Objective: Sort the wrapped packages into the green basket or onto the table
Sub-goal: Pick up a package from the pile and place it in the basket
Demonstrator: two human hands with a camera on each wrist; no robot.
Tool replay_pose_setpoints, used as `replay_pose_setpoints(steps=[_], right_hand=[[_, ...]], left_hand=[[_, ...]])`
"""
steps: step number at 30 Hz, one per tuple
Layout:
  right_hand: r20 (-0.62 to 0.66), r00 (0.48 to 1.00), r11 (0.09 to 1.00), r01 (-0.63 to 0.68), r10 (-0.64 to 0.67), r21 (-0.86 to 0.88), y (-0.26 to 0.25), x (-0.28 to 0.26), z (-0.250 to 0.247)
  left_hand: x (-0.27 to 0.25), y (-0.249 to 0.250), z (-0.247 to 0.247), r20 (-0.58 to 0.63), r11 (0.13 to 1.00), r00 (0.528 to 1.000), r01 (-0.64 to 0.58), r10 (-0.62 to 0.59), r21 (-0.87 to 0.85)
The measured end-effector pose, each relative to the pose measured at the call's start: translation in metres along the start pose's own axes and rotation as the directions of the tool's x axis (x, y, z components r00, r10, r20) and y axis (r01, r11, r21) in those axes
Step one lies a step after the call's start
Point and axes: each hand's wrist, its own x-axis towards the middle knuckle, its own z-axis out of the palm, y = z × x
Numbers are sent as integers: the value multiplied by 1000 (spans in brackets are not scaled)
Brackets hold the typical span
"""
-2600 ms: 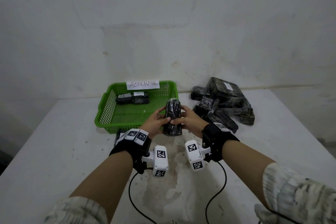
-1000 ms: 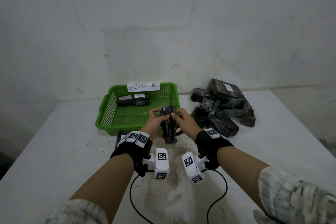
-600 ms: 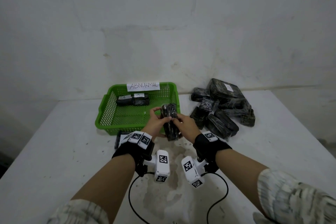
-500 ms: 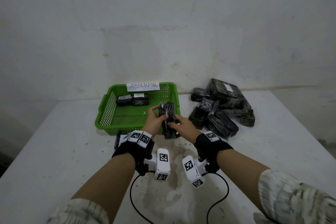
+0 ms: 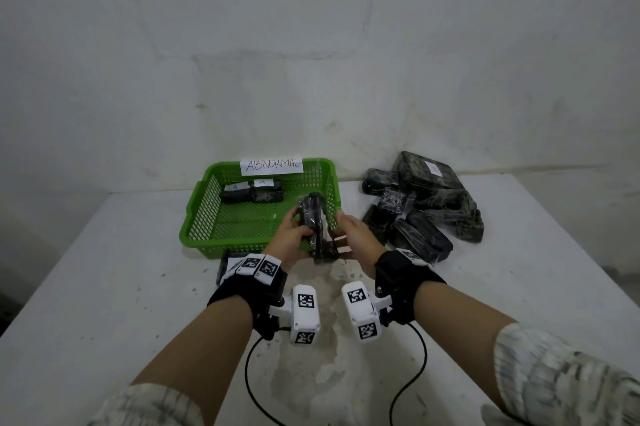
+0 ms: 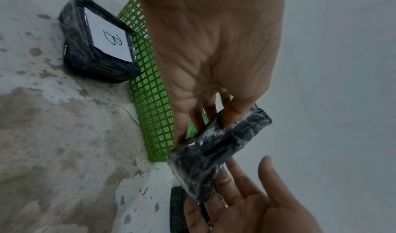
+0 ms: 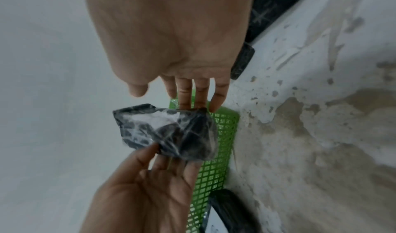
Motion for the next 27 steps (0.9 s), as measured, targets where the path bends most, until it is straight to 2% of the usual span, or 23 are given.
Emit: replay_pose_setpoints(steps=[2,5,8,10,14,16,19,21,24,27], right_hand=[[20,1000,999,-4,3,46,0,1,-2],[37,996,997,79,-79,-6,0,-1,-4],[-62,984,978,158,-168,-134,4,-1,-3],[-78,974,961,192,-211,-201,6,-1,-3],[130,958,909,284,-255,-306,4,-5,-6],[161,945,872,325,-285,-366,3,-6,-6],[-3,940,879,317,-340,-358,7,-1,-5],[-73,946,904,278,-317,-324,7,0,-3],[-20,969,909,222,-245,-353,6,1,-1],[7,957,828,256,-291,-498,5,-1,1]], left_hand=[[1,0,2,1,997,1000,2,-3,79],[3,-1,0,-52,985,998,-25,34,171],[3,0,1,-58,995,998,-13,19,101],[1,1,2,-27,997,999,27,-25,69],[3,0,-1,-9,997,998,61,-61,55],[5,-1,-3,-24,994,997,69,-67,82],[4,-3,-4,-2,993,995,100,-100,67],[0,-3,-2,51,991,991,119,-122,63],[-3,-3,1,136,988,980,134,-145,81],[-3,-2,1,168,985,974,136,-152,102]])
